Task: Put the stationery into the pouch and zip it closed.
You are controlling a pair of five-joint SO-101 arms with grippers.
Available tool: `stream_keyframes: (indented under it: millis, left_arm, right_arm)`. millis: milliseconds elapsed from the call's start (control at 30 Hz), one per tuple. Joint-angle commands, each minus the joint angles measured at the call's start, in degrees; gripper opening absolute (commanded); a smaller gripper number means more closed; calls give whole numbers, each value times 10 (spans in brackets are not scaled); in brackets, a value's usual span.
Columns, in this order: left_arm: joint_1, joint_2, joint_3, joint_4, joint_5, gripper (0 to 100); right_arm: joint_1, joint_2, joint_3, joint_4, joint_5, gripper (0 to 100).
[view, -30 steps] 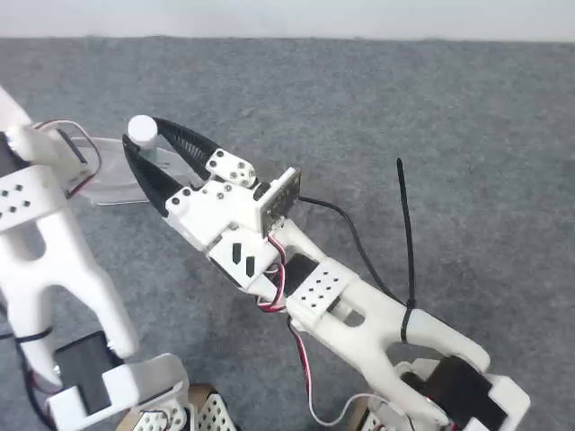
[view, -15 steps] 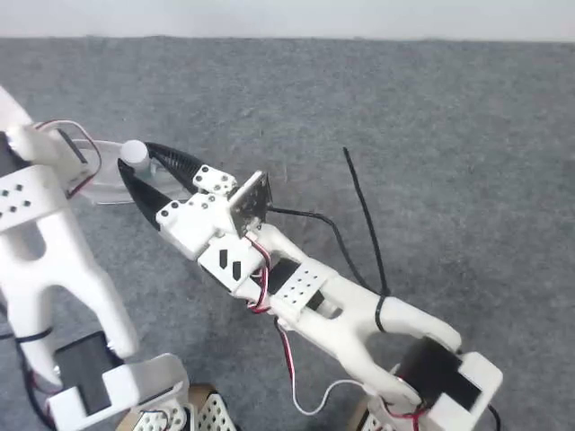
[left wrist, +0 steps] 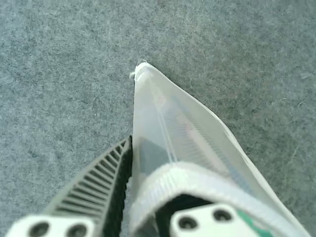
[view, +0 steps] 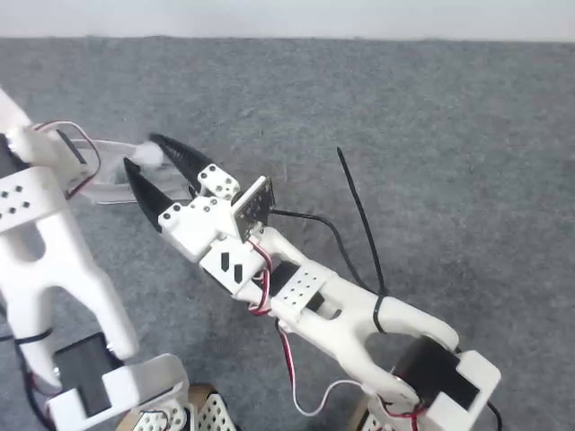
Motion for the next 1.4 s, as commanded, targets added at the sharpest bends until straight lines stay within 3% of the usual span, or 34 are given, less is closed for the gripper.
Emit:
stream_keyframes:
  millis: [0,133,367,767,933,1100,1367]
  left_arm:
    - [3,-5,1,-14,-3,13]
    - [4,-5,0,-14,-3,13]
    - [4,-5,0,-15,-3,13]
    - [0,-6,-1,-15,-3,13]
    - [-3,-6,-2,-22,-3,13]
    - [-41,-6,-15,-22,-3,13]
    - [-78,-6,-18,-28,-3,13]
  right_arm:
    - [-3,-36,18,-11,7,208]
    - [-3,-109,57,-1,4,208]
    - [-10,-222,67,188,-46,210]
    - [-9,-416,67,490,-26,210]
    - [-1,-433,67,590,-26,210]
    - [44,-432,67,650,-30,210]
    - [49,-385,42,737,-30,210]
